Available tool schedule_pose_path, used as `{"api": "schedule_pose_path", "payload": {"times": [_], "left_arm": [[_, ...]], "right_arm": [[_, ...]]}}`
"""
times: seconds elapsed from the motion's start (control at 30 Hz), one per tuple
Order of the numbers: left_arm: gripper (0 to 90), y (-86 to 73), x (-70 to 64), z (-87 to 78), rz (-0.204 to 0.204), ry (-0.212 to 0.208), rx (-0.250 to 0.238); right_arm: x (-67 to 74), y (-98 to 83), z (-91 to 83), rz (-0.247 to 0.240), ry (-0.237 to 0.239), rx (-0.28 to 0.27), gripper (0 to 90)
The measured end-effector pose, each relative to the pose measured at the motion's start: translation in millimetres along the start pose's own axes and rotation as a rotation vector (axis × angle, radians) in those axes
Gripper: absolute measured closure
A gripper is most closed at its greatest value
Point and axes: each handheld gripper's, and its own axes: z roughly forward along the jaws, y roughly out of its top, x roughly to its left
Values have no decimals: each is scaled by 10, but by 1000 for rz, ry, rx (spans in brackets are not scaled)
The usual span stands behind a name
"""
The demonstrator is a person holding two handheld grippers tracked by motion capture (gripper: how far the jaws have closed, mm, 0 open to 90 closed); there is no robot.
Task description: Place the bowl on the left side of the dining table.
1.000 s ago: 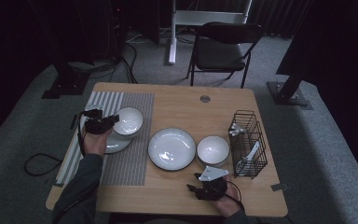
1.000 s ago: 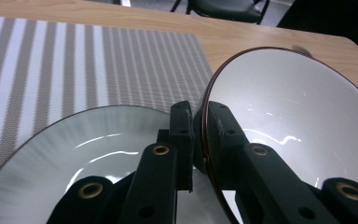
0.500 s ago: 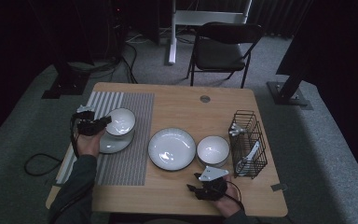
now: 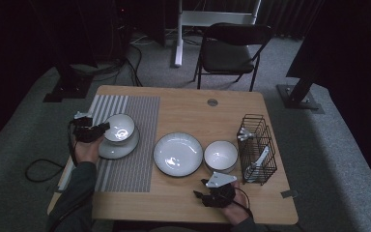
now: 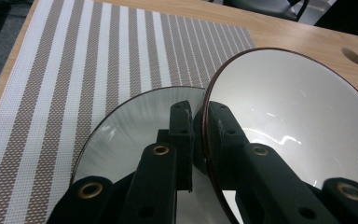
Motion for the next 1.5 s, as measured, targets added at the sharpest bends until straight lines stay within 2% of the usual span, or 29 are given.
{"api": "schedule_pose_path", "payload": {"times": [0.5,0.83,1.5], "left_arm": [[820,-58,102,0,-11,28,13],[819,-149,208,17,-36,46,30],[817,-171,260,47,-68,51,32]], "right_arm": [[2,3,4,2,0,-1,464],[2,3,4,2,0,0,464],[2,3,4,2,0,-1,464]]}}
